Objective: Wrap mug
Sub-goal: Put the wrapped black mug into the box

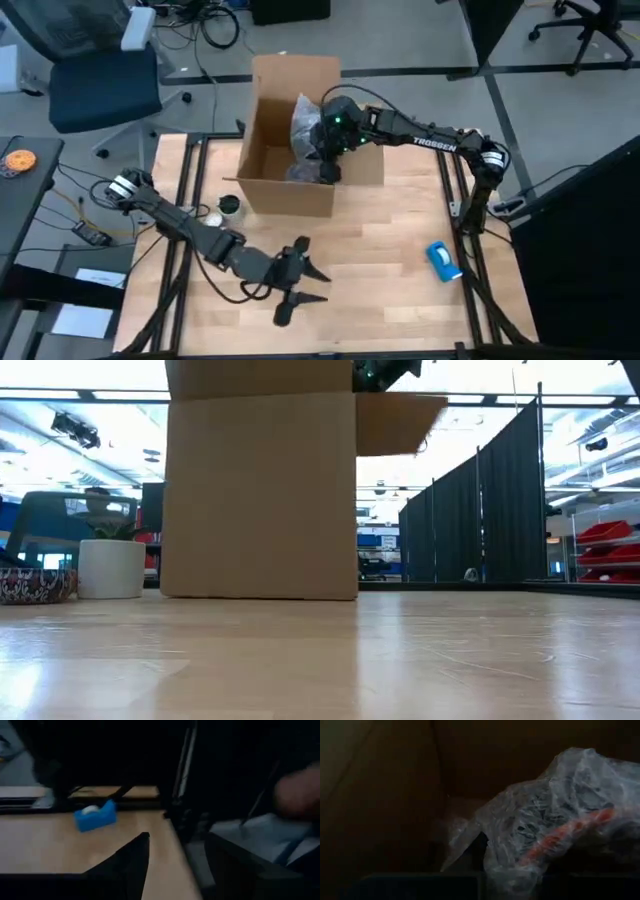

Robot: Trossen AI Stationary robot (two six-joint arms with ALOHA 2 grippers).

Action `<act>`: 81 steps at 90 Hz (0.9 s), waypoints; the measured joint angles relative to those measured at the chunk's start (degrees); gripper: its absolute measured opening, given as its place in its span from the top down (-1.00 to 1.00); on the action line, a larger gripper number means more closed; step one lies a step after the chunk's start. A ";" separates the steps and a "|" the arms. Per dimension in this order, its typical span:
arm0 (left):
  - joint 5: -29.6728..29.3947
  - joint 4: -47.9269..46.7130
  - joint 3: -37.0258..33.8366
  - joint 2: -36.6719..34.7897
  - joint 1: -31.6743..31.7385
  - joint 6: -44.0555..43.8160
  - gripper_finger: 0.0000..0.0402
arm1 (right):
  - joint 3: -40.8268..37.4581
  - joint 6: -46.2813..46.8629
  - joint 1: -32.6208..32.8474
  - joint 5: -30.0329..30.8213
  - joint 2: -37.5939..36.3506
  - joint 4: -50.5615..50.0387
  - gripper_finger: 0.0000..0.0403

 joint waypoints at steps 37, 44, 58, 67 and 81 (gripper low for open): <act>14.18 -15.35 0.48 -7.09 -6.09 -7.76 0.14 | -0.56 4.79 3.58 1.39 -0.98 -0.69 0.95; 7.50 -19.87 0.48 -8.70 -8.66 -9.43 0.14 | -0.67 5.33 4.72 1.23 -2.32 -5.17 0.95; -4.11 -23.25 0.45 -12.26 -15.41 -10.90 0.14 | -0.70 6.63 6.32 1.77 -5.60 -14.36 0.95; -9.58 -23.85 0.48 -13.48 -18.73 -10.20 0.14 | -0.72 6.78 6.81 4.20 -6.69 -13.06 0.95; -12.23 -22.01 0.48 -15.18 -21.86 -2.24 0.14 | -0.70 4.68 6.19 3.57 -6.44 -3.57 0.95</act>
